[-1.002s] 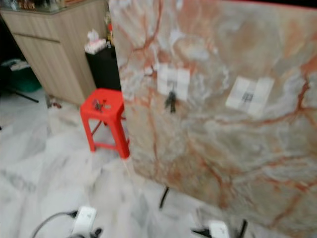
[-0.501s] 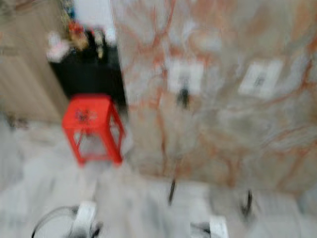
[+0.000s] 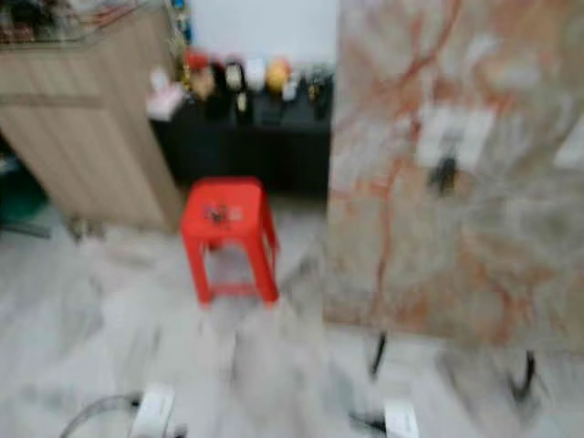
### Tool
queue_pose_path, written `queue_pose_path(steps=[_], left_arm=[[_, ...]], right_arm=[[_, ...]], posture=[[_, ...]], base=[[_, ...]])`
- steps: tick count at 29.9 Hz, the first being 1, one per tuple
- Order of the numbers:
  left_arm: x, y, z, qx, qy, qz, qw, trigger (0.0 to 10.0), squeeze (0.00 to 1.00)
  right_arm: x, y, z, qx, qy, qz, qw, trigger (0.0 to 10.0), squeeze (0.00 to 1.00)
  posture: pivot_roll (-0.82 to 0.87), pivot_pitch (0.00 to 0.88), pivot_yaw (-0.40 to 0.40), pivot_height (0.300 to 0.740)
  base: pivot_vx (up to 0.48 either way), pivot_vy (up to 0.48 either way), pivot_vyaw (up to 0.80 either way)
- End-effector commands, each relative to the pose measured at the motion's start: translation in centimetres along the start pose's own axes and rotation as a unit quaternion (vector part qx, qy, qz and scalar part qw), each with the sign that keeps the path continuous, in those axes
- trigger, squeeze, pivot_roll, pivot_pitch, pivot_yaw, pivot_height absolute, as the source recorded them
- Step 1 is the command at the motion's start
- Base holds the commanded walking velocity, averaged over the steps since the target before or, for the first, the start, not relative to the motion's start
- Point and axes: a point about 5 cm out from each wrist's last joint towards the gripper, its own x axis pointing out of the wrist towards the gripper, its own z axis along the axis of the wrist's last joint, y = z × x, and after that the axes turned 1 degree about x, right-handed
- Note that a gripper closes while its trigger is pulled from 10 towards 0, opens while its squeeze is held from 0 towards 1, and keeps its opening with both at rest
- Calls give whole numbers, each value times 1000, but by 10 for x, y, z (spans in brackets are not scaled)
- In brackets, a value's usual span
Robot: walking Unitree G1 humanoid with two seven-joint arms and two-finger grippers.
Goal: Hang keys on a hook
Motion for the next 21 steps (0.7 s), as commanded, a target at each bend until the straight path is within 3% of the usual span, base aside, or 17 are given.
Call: queue_pose_path(steps=[1,21], left_arm=[[-1,10,-3,-3,6,15,1000,10000,0],[-1,13,-5,-11,9,21,1000,10000,0]], right_arm=[[1,7,5,3,-10,9,1000,10000,0],[1,8,7,4,-13,10,1000,10000,0]], posture=[[-69,0,-28,740],[-64,40,-29,740]], base=[[0,480,0],[0,477,0]])
